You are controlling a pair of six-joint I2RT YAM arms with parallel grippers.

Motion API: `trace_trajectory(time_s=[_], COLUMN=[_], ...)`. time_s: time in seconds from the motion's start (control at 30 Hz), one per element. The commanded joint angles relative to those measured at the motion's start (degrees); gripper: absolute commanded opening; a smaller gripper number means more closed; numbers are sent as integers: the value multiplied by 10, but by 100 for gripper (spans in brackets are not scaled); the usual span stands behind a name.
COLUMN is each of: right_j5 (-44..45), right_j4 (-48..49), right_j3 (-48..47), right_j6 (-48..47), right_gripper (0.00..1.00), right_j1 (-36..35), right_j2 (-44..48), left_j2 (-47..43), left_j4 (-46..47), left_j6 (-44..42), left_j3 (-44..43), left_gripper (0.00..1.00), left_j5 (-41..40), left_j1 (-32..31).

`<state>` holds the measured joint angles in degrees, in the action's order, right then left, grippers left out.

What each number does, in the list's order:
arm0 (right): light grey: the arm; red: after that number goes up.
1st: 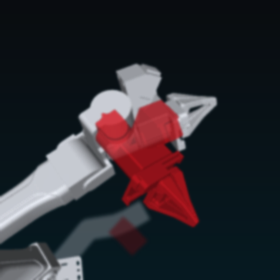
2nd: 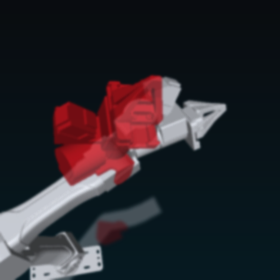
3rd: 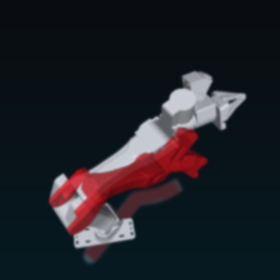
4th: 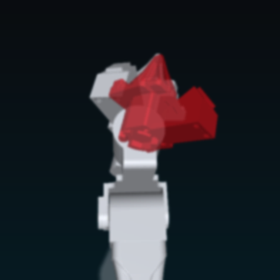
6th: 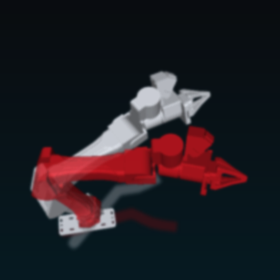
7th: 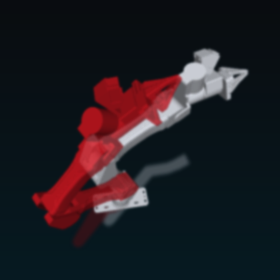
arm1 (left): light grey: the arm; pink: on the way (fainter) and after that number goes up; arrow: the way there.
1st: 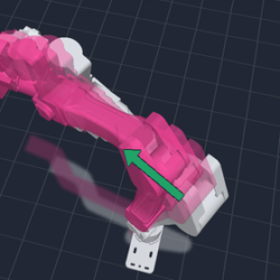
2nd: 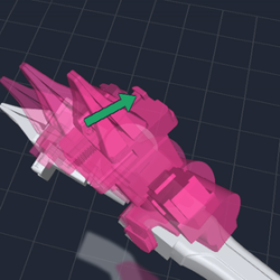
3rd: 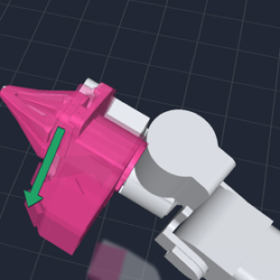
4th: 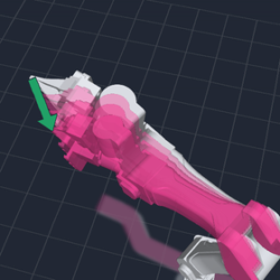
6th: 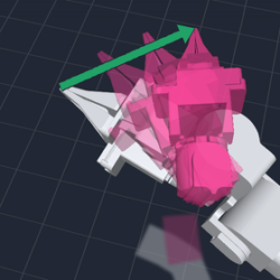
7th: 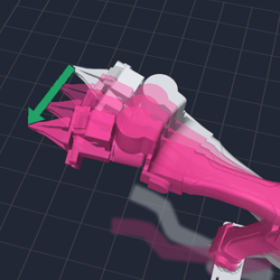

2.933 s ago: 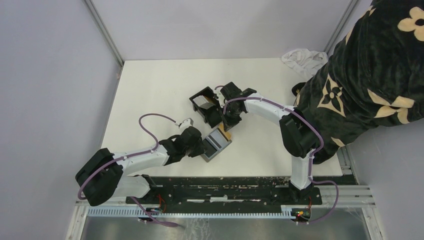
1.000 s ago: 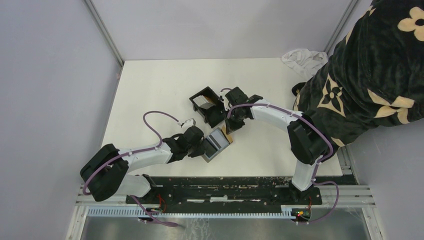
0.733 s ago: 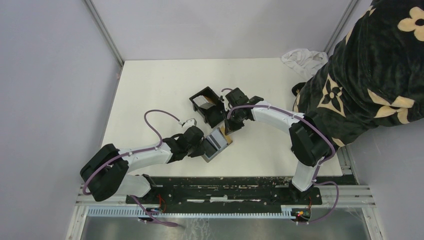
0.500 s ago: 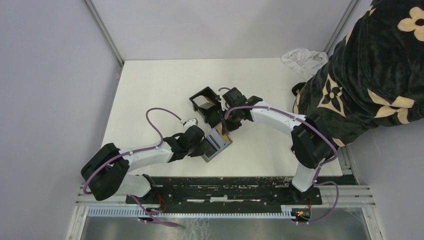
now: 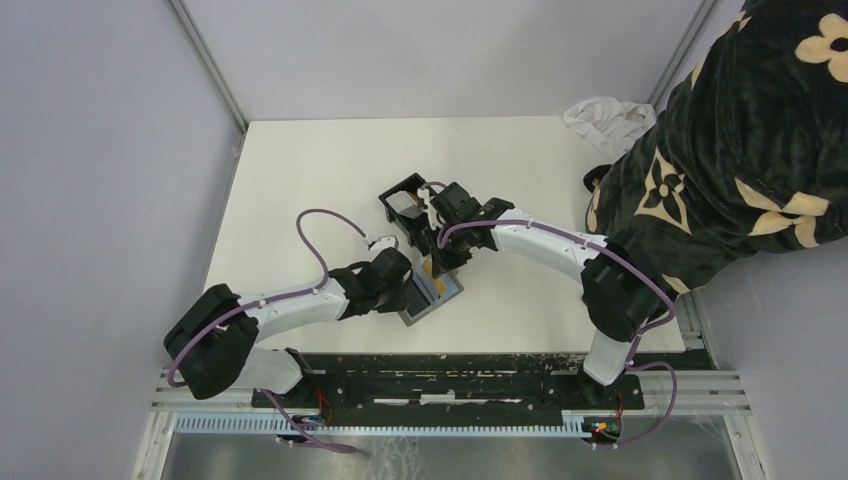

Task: Put the credit cards into the card holder
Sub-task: Turn over the card slot in the card holder.

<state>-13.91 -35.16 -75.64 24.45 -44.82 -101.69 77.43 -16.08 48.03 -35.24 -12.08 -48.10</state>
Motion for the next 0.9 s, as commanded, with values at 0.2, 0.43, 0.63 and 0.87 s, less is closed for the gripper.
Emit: trace_trajectory(time_s=[0.2,0.43,0.63,0.87], right_j5=[-24,-39,-43,-65], right_j4=[18,18,22,41], right_j3=[-2,-2,-2,3], right_j6=[-2,-12,-12,-10], right_gripper=[1,1,1,1], right_j1=[-13,-14,-15,-9], right_j2=[36,26,22,3], left_j2=[-35,-44,-67,-77], left_j4=[-101,-130,-148,-130], left_j6=[-6,1,14,21], left_j3=[-59,-75,-68,-53], left_gripper=[29,29,29,29], left_j5=[-48,-60,-67,-62], left_j1=[-1,-1,-2,-2])
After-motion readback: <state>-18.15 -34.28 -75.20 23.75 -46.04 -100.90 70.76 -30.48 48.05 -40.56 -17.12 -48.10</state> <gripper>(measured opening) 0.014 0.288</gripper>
